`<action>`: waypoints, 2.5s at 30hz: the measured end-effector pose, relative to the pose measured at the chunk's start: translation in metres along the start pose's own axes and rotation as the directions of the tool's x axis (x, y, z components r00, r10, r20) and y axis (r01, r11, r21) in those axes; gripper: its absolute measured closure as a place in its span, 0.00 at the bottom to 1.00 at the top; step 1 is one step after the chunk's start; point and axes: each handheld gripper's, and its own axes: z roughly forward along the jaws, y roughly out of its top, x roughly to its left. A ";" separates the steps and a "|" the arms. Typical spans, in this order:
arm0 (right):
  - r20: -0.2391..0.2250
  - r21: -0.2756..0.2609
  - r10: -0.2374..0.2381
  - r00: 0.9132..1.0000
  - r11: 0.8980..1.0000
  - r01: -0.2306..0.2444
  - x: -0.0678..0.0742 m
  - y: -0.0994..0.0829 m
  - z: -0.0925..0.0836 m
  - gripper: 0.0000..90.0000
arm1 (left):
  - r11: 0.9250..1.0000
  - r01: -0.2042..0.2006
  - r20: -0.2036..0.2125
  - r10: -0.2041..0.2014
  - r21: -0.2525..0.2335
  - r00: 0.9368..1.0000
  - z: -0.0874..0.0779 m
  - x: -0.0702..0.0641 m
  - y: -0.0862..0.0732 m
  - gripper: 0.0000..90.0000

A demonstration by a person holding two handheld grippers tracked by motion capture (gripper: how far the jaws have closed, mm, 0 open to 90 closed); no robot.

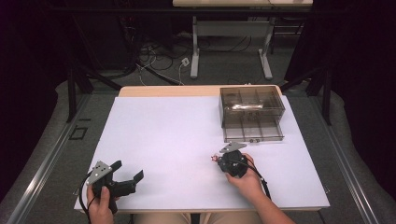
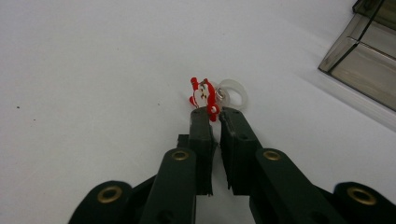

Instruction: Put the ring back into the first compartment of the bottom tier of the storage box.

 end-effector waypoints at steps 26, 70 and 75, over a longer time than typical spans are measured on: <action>-0.023 0.005 -0.012 1.000 1.000 0.012 0.000 0.000 0.000 1.00 | 1.000 0.001 -0.001 -0.001 -0.002 1.000 0.000 0.000 0.000 0.00; 0.028 -0.166 0.055 0.998 0.985 -0.050 0.006 0.001 -0.019 1.00 | 1.000 0.000 -0.001 0.000 0.007 1.000 0.002 0.000 -0.001 0.00; 0.047 -0.173 0.050 0.998 0.984 -0.041 0.008 0.001 -0.022 1.00 | 1.000 0.002 -0.001 -0.002 0.008 1.000 0.002 0.000 -0.001 0.00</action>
